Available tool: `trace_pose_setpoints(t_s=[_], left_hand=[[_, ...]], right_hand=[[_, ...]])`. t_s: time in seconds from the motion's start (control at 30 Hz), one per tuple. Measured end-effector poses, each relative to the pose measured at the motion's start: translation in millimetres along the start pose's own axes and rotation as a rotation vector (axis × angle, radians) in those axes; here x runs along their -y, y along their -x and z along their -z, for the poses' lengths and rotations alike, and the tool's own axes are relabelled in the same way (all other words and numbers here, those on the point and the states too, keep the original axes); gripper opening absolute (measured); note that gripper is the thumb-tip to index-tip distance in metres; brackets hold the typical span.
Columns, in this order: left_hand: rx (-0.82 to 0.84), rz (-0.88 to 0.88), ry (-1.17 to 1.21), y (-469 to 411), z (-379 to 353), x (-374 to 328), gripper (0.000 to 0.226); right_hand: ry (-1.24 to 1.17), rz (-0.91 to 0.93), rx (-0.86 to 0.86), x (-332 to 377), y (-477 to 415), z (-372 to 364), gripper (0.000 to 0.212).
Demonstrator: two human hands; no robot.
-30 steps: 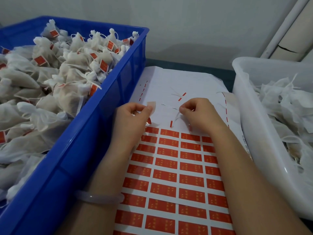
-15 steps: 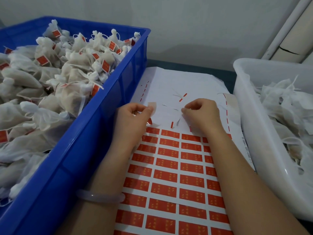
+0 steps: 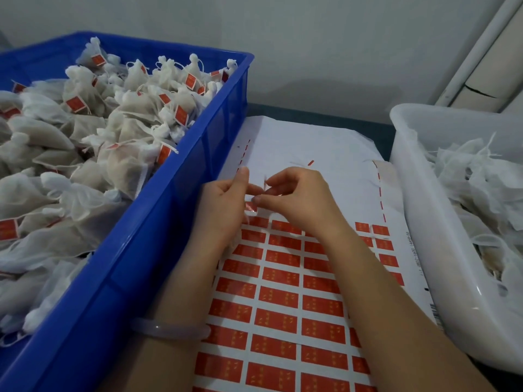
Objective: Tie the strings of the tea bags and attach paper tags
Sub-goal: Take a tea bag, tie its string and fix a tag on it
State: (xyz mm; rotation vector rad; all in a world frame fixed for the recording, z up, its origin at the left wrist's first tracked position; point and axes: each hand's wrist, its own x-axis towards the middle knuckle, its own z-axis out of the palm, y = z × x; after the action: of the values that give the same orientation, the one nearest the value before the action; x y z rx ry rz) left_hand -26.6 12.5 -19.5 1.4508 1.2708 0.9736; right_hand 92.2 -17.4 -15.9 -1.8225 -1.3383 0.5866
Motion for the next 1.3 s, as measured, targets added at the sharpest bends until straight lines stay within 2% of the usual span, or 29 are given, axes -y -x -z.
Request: trace_pose_setpoints(t_s=[0.2,0.33,0.47,0.6,0.8,0.83,0.93,1.1,1.17,1.3], left_hand=[[-0.071,0.0,-0.015,-2,0,-1,0.032],[-0.054,-0.093,-0.218,-1,1,4,0.018],[-0.016,-0.106,-0.347,2,1,4,0.009],[0.003,-0.083,-0.175,3,4,-1,0.023],[-0.03,0.001,0.064,1,6,-5,0.025],[-0.02,0.038,0.119,-1,6,-7,0.026],[0.088,0.156,0.319,1,6,-13,0.024],[0.333,0.151,0.574,15,5,-15,0.021],[0.387,0.161,0.537,16,0,-17,0.021],[0.34,0.146,0.25,20,-9,-21,0.029]], right_hand=[[0.042,-0.037,-0.07,-7,-5,-2,0.02],[0.047,-0.058,-0.073,-8,-6,2,0.025],[0.114,-0.03,-0.084,-10,-6,10,0.025],[0.206,0.001,-0.099,-15,-8,21,0.021],[0.278,0.038,-0.18,-21,-10,42,0.001],[0.271,0.046,-0.2,-20,-9,46,0.004],[0.189,0.056,-0.273,-10,-5,57,0.012],[-0.056,0.078,-0.404,9,23,65,0.015],[-0.2,0.034,-0.425,8,38,61,0.01],[-0.427,-0.099,-0.406,-9,62,44,0.007]])
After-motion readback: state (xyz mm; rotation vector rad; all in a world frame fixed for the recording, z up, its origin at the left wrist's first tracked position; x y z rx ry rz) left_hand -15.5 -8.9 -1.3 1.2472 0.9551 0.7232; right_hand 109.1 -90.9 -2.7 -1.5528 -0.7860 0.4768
